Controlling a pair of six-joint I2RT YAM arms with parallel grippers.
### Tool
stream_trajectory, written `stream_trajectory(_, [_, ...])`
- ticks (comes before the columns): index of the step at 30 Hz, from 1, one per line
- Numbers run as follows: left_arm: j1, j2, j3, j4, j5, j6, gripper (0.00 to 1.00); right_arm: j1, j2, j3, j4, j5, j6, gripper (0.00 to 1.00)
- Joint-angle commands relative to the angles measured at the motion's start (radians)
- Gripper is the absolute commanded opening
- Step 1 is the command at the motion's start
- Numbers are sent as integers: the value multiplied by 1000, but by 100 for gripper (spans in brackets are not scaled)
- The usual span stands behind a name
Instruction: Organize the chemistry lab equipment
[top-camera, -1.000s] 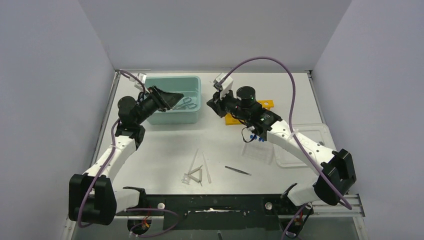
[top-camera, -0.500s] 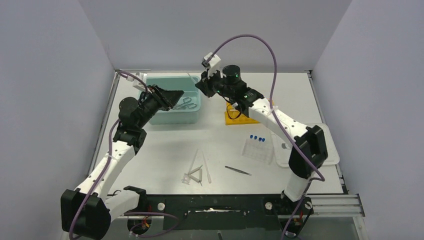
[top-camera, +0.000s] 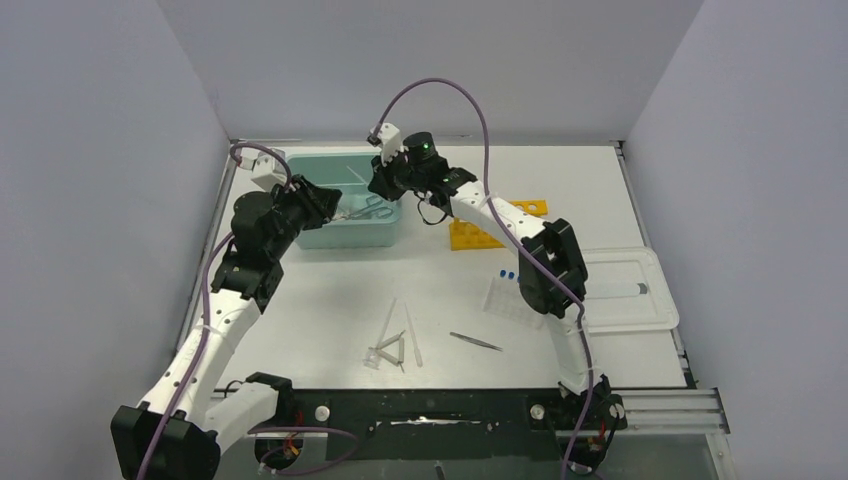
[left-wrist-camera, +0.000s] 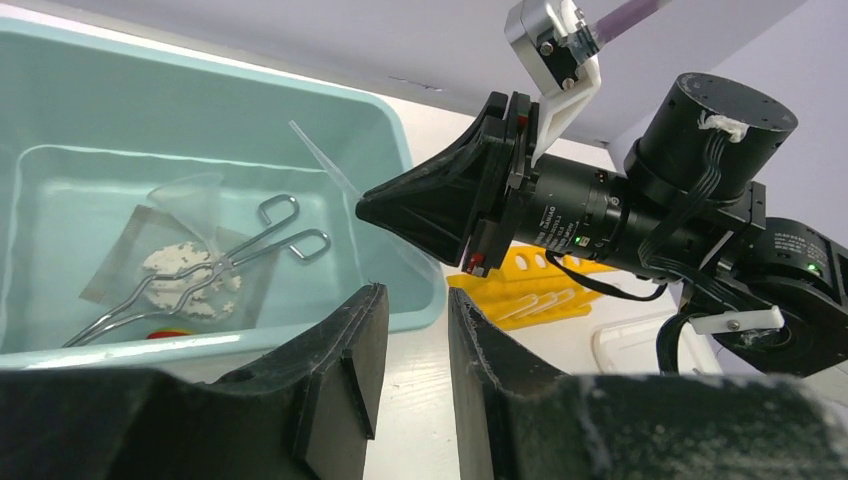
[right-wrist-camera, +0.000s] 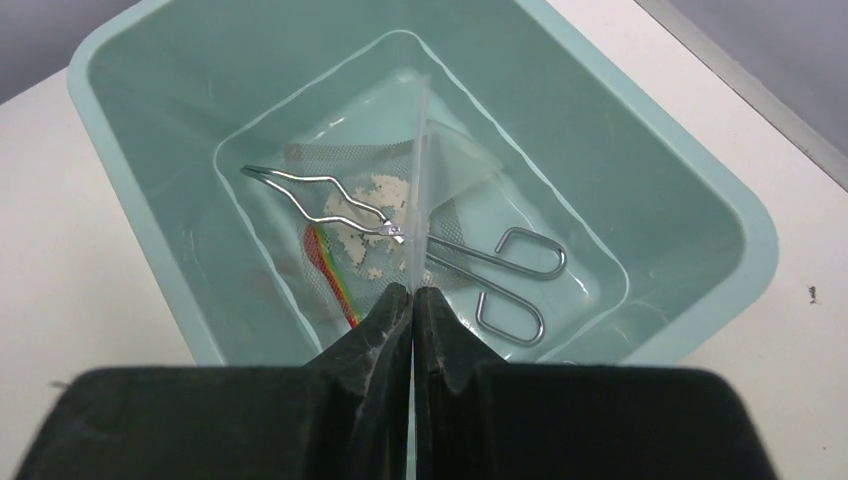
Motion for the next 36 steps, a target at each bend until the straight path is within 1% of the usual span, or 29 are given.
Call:
stream_trajectory(1, [13, -17, 30, -21, -28, 43, 28, -1, 20, 86, -11, -38, -24, 0])
stream_trajectory(3, [17, -7, 28, -20, -19, 45, 28, -5, 46, 110, -31, -42, -29, 1])
stream_trajectory(4, [17, -4, 28, -21, -17, 48, 28, -4, 55, 112, -33, -42, -30, 3])
stream_trajectory(5, [18, 1, 29, -23, -15, 49, 28, -4, 61, 112, -37, -40, -30, 7])
stream_trajectory(8, [23, 15, 27, -25, -4, 52, 28, -4, 60, 139, -36, -29, -35, 27])
stream_trajectory(11, [27, 23, 24, -24, 1, 56, 28, -4, 26, 129, -18, -12, -42, 49])
stream_trajectory(13, [29, 28, 22, -23, -4, 60, 28, -2, -4, 127, -13, 0, -54, 55])
stream_trajectory(14, [28, 30, 22, -23, -6, 61, 28, -1, -27, 123, -4, 6, -59, 55])
stream_trajectory(15, [28, 33, 22, -24, -8, 64, 28, 0, -58, 85, 15, 17, -64, 55])
stream_trajectory(16, [28, 35, 24, -27, -9, 67, 28, 6, -104, 34, 58, 30, -66, 55])
stream_trajectory(17, [28, 38, 27, -32, -8, 73, 28, 12, -159, -53, 130, 45, -68, 55])
stream_trajectory(19, [26, 49, 34, -46, -9, 85, 29, 31, -259, -159, 191, 86, -69, 55])
stream_trajectory(21, [27, 68, 45, -68, -19, 101, 31, 61, -355, -267, 214, 155, -79, 55])
stream_trajectory(24, [24, 103, 67, -76, -27, 107, 32, 140, -549, -513, 276, 323, -103, 54])
stream_trajectory(27, [25, 125, 100, -72, -24, 109, 32, 191, -663, -698, 243, 445, -46, 53])
stream_trajectory(30, [27, 144, 129, -69, -25, 112, 32, 208, -738, -849, 190, 496, 56, 53])
stream_trajectory(33, [29, 151, 131, -64, -16, 112, 32, 233, -770, -956, 142, 521, 138, 52])
stream_trajectory(36, [29, 152, 111, -47, -10, 106, 33, 272, -768, -1027, 101, 555, 189, 51])
